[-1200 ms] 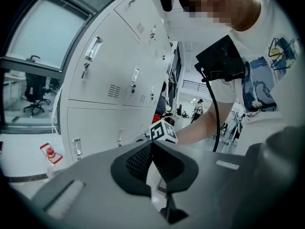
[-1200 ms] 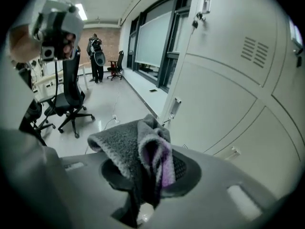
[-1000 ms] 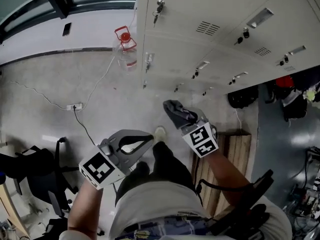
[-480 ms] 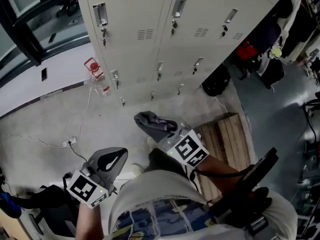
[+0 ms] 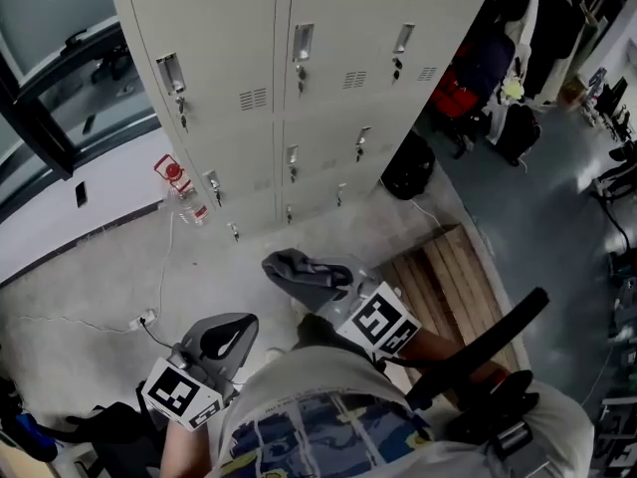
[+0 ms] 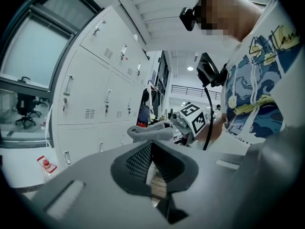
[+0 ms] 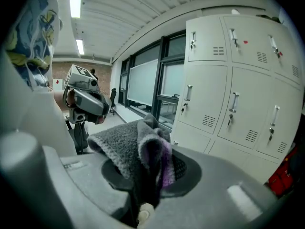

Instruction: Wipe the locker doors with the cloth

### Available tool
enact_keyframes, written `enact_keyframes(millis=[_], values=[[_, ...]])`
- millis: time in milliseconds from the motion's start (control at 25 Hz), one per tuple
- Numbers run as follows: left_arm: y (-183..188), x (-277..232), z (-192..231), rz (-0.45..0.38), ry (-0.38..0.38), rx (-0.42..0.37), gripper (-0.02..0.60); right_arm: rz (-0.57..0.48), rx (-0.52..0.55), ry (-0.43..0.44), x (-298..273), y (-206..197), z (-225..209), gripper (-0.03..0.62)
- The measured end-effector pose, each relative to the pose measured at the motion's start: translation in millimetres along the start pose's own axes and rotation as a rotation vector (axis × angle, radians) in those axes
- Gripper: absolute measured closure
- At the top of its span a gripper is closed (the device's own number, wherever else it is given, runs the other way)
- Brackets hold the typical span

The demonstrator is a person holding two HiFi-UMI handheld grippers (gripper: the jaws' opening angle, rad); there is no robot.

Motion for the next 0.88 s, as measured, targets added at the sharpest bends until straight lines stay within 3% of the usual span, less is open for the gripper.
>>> enact_keyframes(millis=[440, 680, 880], values=[[-24, 21, -26, -0.004, -0.043, 0.019, 0.578, 0.033, 0.002, -0.002, 30, 0, 44, 0.507], [-40, 44, -46, -0.018, 0.042, 0.02, 0.578, 0.028, 0.064, 0.075, 35, -3, 73, 0.507], [-53, 43, -82, 0.002, 0.093, 0.027, 0.577, -0.019, 0.094, 0.087, 69, -16, 85, 0.507]])
Point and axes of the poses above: the fingertips, and each gripper's own axes: x backward along the fingers, z to its left, y out of its top, the point moved 4 cm from there along x, backward along the fingers, and after that the axes turned 4 degrees about y, right-handed, at the moved point
